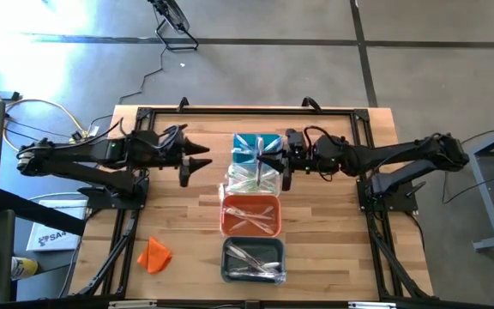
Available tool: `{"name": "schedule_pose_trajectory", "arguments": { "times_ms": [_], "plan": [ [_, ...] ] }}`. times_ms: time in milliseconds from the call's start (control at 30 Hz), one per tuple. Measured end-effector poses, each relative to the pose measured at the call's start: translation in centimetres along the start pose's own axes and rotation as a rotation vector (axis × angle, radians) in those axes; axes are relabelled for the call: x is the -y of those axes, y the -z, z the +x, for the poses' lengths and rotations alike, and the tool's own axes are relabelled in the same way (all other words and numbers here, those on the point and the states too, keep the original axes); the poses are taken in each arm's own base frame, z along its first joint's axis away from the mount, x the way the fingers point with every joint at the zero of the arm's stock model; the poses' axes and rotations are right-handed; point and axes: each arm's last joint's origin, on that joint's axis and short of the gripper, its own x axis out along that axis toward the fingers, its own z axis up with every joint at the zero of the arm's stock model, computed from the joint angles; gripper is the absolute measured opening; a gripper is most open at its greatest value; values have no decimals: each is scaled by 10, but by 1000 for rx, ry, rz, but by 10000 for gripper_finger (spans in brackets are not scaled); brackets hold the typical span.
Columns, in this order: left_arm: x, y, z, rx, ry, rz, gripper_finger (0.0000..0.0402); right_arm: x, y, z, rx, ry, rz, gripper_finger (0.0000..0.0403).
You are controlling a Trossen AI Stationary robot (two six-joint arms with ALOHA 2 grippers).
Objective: Pick & Place Toothbrushes
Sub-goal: Put the violet toothbrush into the green bin
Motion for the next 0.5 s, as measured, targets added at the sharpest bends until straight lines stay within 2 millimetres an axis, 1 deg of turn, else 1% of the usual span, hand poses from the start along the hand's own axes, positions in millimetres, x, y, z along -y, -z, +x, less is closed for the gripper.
{"name": "schedule_pose_trajectory", "arguments": {
  "times_ms": [133, 267, 333, 500],
  "plan": [
    [-6, 9, -13, 26, 8, -6, 195, -6, 2, -1, -6, -18, 0, 11],
    [-9, 12, -26, 63, 22, -21, 195, -16, 7, -3, -3, 4, 41, 11],
    [-10, 11, -31, 79, 31, -23, 195, -24, 10, -5, 0, 6, 41, 11],
    [-12, 15, -37, 46, 30, -38, 195, -46, 17, -13, 33, 33, 53, 11]
  ]
}}
